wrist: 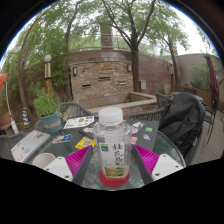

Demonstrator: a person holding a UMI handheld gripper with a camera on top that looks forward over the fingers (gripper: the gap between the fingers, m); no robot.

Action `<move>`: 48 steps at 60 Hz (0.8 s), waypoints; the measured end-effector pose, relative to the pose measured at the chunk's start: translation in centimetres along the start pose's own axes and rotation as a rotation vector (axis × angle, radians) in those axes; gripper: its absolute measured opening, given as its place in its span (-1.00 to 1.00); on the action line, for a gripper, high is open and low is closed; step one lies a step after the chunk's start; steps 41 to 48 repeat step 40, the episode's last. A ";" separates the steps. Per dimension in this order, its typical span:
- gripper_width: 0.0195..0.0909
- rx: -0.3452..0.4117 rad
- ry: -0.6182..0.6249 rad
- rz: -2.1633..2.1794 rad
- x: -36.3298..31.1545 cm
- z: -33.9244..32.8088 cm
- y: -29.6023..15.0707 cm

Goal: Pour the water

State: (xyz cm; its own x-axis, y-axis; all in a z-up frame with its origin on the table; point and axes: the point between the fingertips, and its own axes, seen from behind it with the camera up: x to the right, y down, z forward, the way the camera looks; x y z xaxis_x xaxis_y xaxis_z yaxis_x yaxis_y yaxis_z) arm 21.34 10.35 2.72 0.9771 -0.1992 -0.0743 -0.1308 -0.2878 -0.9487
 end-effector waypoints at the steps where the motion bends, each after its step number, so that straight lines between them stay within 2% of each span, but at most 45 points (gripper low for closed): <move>1: 0.85 -0.001 0.008 0.002 0.2 -0.6 -0.3; 13: 0.77 -0.039 0.104 -0.037 0.6 -11.4 -4.1; 25: 0.78 -0.008 0.202 -0.007 0.4 -26.9 -10.0; 34: 0.78 -0.040 0.216 0.042 -3.3 -38.8 -11.0; 40: 0.78 -0.083 0.171 0.072 -6.9 -45.2 -10.0; 48: 0.78 -0.083 0.171 0.072 -6.9 -45.2 -10.0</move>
